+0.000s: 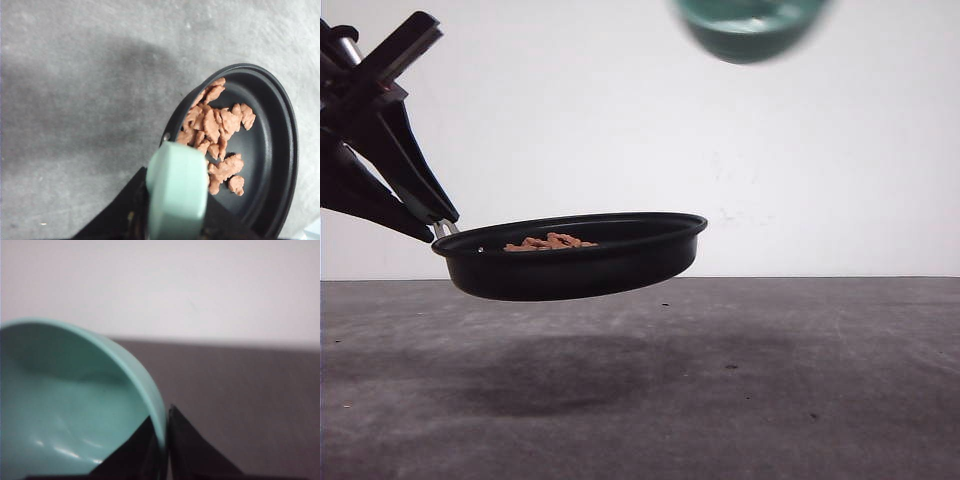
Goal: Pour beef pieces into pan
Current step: 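Move the emptied bowl away from the pan and lower it with the right gripper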
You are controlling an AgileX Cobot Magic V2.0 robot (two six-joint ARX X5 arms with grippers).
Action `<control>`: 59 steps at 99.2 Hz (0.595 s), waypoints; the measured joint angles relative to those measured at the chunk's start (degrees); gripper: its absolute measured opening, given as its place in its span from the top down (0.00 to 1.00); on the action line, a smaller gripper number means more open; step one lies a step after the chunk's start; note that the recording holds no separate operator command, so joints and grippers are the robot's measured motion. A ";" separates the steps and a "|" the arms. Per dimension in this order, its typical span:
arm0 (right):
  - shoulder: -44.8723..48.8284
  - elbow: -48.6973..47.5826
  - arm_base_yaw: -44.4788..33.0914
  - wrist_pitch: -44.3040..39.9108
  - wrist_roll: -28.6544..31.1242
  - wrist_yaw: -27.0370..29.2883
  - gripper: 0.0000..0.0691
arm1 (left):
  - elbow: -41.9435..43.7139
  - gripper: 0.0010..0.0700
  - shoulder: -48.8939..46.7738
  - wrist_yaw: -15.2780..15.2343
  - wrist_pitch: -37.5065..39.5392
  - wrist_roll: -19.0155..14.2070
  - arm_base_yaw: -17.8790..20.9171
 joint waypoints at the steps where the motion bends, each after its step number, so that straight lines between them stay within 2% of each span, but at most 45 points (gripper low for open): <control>1: -0.46 0.00 -0.90 -1.33 0.72 -0.52 0.98 | 0.00 0.94 0.00 -0.02 0.11 0.02 0.00; 12: -4.26 0.00 -12.00 -14.08 6.45 -7.65 0.98 | 0.00 0.94 0.00 -0.02 1.44 0.13 0.00; 24: -3.78 -0.35 -26.03 -25.09 8.20 -17.53 0.98 | 0.00 0.94 0.02 -0.22 1.49 0.17 0.00; 42: 4.09 -1.57 -41.11 -26.03 7.26 -36.41 0.98 | 0.00 0.94 0.02 -1.27 1.51 0.37 0.00; 59: 14.21 -1.57 -46.73 -25.68 4.33 -42.88 0.98 | 0.00 0.94 0.02 -2.03 1.49 0.37 0.00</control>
